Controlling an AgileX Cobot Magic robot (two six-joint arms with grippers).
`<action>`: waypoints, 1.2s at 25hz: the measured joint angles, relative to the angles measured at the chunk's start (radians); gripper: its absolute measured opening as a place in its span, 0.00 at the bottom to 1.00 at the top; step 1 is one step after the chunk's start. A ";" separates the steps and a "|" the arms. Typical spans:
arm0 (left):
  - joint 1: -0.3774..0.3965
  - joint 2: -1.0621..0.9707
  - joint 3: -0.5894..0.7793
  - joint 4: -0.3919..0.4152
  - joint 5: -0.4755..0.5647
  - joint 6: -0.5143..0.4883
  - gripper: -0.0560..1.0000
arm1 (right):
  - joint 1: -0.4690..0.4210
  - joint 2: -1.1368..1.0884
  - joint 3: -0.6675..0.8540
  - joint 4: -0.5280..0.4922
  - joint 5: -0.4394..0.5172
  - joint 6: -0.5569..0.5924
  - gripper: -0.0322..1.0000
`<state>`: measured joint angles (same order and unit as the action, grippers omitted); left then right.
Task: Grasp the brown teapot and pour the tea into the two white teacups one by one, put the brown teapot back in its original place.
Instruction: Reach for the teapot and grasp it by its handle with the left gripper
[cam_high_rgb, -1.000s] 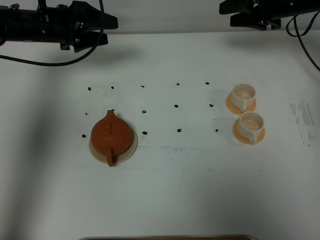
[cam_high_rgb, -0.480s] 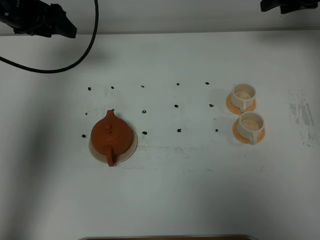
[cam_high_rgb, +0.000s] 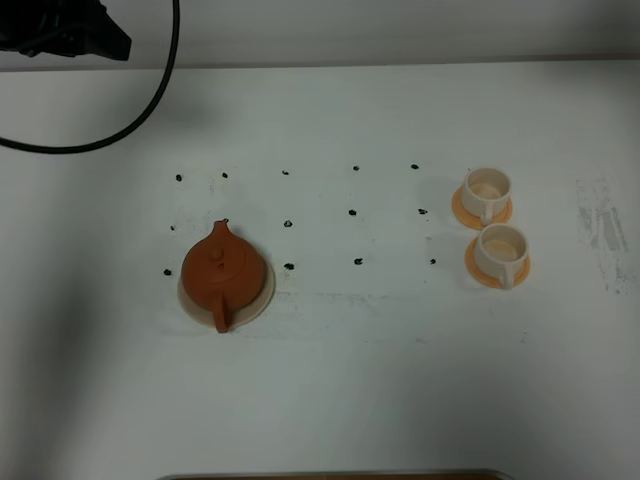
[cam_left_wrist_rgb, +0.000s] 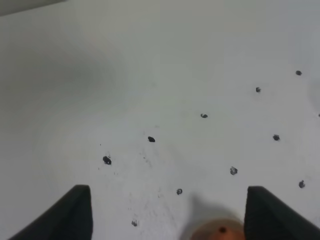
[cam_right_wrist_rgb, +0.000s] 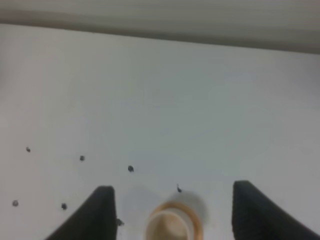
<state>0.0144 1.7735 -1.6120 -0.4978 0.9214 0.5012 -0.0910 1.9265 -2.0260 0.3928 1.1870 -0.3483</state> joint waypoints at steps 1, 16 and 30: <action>0.000 -0.025 0.021 0.001 -0.009 -0.001 0.67 | 0.000 -0.038 0.037 -0.007 -0.013 0.000 0.54; -0.023 -0.503 0.431 0.177 -0.218 -0.069 0.64 | 0.000 -0.706 0.681 -0.020 -0.282 0.001 0.51; -0.072 -0.660 0.485 0.370 0.028 -0.295 0.53 | 0.000 -1.334 1.042 -0.036 -0.195 0.019 0.49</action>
<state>-0.0580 1.1139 -1.1271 -0.1276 0.9496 0.2058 -0.0910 0.5920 -0.9838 0.3566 0.9924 -0.3291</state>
